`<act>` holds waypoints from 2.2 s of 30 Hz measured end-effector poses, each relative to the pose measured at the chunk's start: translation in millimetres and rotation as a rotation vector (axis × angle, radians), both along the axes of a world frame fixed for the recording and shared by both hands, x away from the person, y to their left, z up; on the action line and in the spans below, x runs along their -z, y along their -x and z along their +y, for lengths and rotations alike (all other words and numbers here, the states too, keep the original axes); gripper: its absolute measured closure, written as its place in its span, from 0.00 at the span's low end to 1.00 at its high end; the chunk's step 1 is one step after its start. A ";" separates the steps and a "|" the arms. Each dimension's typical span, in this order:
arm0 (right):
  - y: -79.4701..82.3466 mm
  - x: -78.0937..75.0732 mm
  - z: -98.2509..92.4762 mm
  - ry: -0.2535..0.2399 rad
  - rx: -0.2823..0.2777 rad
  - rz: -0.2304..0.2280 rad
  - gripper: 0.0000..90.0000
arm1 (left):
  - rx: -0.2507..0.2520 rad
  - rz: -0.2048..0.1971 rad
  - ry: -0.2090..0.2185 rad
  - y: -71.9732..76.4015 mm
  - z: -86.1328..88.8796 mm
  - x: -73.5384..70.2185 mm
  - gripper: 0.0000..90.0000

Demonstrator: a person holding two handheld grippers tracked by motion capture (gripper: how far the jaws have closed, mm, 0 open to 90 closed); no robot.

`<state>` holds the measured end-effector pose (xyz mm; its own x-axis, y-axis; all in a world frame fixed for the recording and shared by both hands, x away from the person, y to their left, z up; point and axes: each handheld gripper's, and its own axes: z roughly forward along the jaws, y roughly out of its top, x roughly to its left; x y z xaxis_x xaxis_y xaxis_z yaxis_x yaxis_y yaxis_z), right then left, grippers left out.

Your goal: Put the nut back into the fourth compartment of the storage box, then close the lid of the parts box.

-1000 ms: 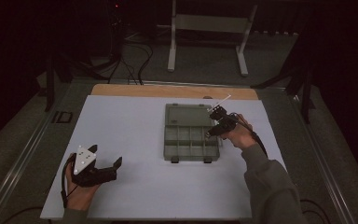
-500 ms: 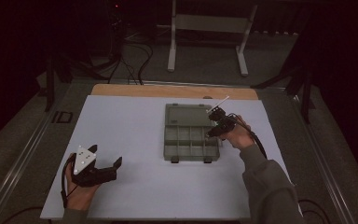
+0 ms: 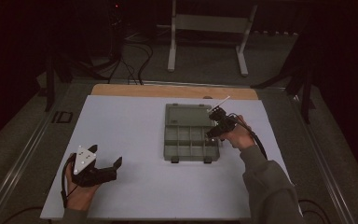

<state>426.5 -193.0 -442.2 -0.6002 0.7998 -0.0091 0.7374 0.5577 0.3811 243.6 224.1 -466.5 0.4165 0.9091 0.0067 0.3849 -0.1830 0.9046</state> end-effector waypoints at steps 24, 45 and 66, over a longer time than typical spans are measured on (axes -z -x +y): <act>-1.1 -26.0 -15.1 -0.191 0.111 -0.237 0.33 | -0.009 0.001 0.001 0.4 0.3 0.7 0.05; -9.5 -27.1 -12.0 -0.253 0.114 -0.334 0.31 | 0.012 0.002 0.014 -4.6 -16.4 0.8 0.05; -41.1 11.5 -9.0 -0.294 0.200 -0.287 0.31 | 0.157 0.060 0.019 -37.4 -100.6 3.4 0.07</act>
<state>467.6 -202.0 -453.7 -0.4405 0.8930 0.0923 0.6606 0.2528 0.7069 281.0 123.6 -469.8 0.5523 0.8327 -0.0391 0.4063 -0.2279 0.8849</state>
